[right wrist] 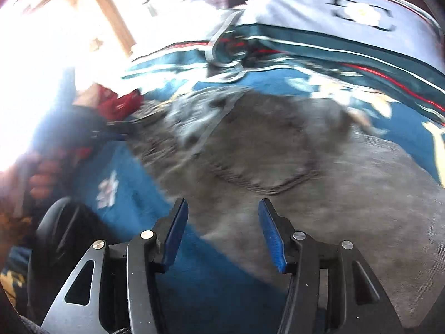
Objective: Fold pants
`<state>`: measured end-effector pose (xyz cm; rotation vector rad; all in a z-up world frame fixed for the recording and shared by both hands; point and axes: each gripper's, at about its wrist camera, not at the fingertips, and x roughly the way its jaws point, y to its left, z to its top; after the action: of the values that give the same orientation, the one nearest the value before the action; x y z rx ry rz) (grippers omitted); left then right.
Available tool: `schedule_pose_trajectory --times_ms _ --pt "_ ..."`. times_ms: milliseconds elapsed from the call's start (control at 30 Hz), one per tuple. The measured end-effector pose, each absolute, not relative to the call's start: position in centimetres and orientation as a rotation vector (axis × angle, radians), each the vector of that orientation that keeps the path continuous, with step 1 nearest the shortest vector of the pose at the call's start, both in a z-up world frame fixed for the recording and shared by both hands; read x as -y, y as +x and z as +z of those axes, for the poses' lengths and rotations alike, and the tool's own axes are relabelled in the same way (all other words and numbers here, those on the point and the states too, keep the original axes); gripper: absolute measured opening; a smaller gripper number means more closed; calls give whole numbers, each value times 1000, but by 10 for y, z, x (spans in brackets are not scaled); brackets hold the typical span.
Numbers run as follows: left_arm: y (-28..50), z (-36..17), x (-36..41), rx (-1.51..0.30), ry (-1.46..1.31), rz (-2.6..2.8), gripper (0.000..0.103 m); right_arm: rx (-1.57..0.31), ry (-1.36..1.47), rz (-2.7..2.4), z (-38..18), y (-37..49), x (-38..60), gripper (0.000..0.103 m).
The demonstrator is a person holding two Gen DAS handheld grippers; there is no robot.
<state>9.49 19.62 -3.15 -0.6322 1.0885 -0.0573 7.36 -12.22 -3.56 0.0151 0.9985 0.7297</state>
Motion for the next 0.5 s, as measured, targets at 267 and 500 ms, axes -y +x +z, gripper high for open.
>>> schedule_pose_trajectory --times_ms 267,500 --pt "119 -1 -151 -971 -561 -10 19 -1043 125 550 -48 95 166 52" --pt "116 14 -165 -919 -549 18 19 -1050 114 610 -53 89 148 52"
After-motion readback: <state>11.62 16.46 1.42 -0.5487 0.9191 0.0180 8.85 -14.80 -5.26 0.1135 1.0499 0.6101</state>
